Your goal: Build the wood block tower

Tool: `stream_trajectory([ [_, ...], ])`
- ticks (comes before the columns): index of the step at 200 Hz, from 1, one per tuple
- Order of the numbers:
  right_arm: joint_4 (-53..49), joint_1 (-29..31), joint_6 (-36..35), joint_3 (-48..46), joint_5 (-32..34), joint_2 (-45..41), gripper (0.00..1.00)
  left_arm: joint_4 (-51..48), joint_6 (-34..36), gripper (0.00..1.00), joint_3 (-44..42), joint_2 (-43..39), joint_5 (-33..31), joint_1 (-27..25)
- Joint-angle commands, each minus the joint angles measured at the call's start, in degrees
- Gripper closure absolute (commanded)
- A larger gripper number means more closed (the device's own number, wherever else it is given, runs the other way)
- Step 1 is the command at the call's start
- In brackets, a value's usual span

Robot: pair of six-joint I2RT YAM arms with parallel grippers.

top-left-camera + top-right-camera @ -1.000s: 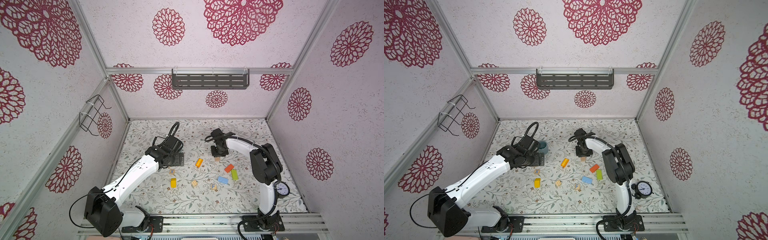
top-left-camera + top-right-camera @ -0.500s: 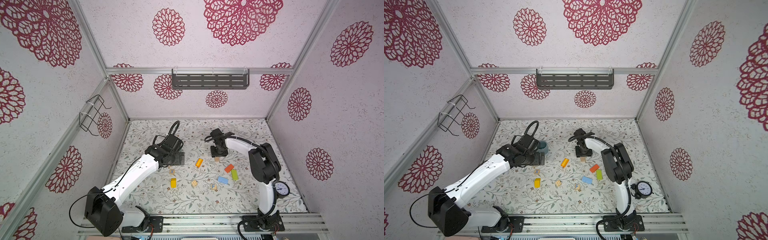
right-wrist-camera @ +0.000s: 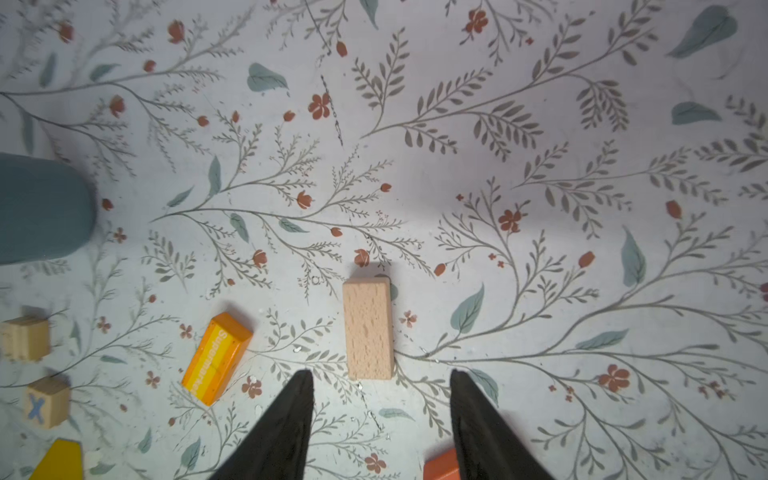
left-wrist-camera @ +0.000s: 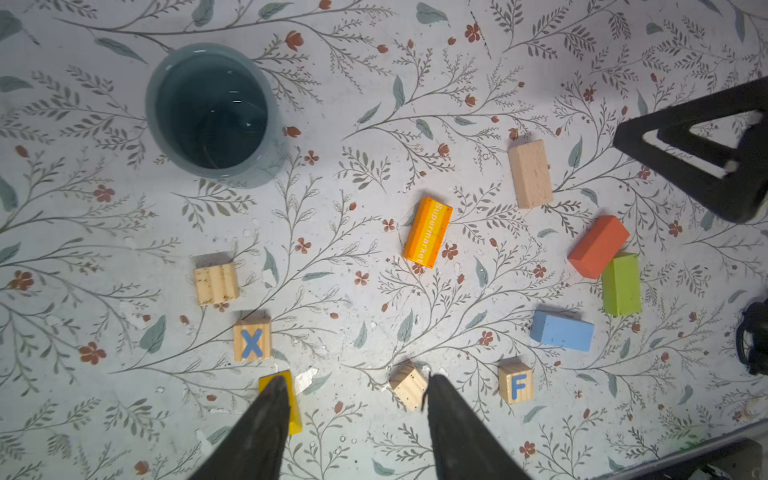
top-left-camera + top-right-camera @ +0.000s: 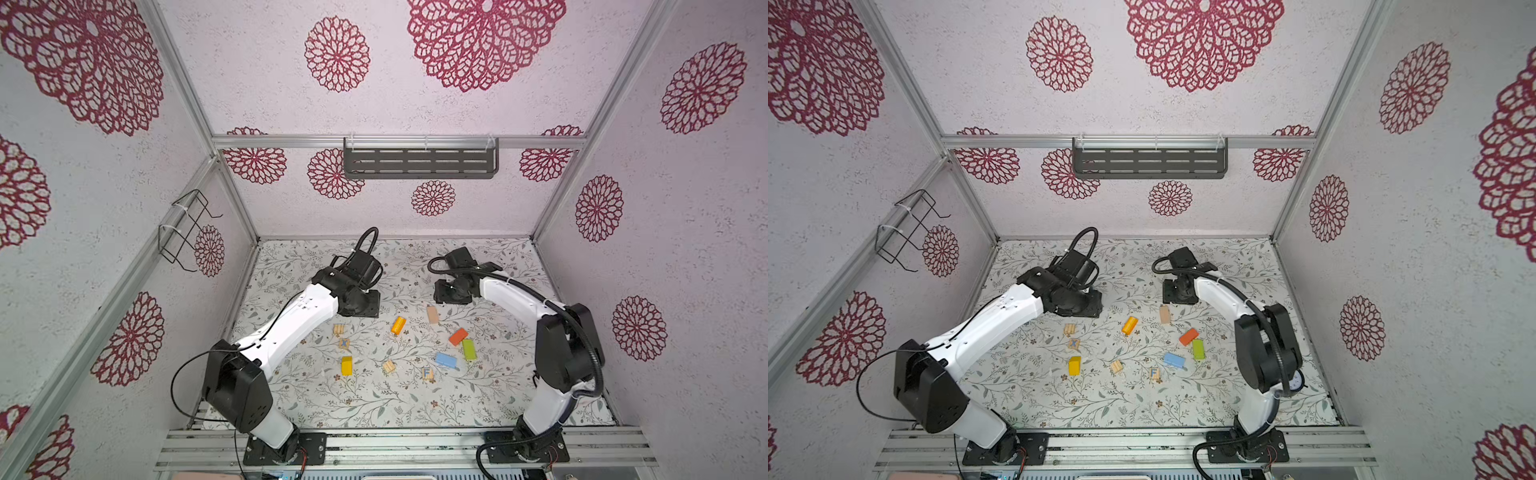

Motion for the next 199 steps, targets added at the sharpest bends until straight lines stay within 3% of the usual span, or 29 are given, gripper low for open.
stream_trajectory([
  [1,6.02,-3.33,2.38,-5.22,-7.3,-5.49,0.37,-1.65,2.15,0.46,3.92,4.31,2.3,-1.78],
  [27,9.98,-6.86,3.29,-10.77,-9.86,-10.47,0.3,-0.71,3.26,0.45,7.29,9.22,4.65,-2.35],
  [63,14.81,-11.16,5.25,-16.49,-13.47,-15.47,0.29,0.73,4.96,0.3,10.4,15.16,7.28,-2.86],
  [161,14.94,-12.33,4.42,-19.85,-14.67,-20.22,0.33,0.51,7.5,0.43,16.21,26.82,6.38,-3.16],
  [199,15.34,-12.33,4.29,-20.63,-14.45,-20.13,0.34,2.03,7.88,0.35,17.3,29.5,9.46,-3.14],
])
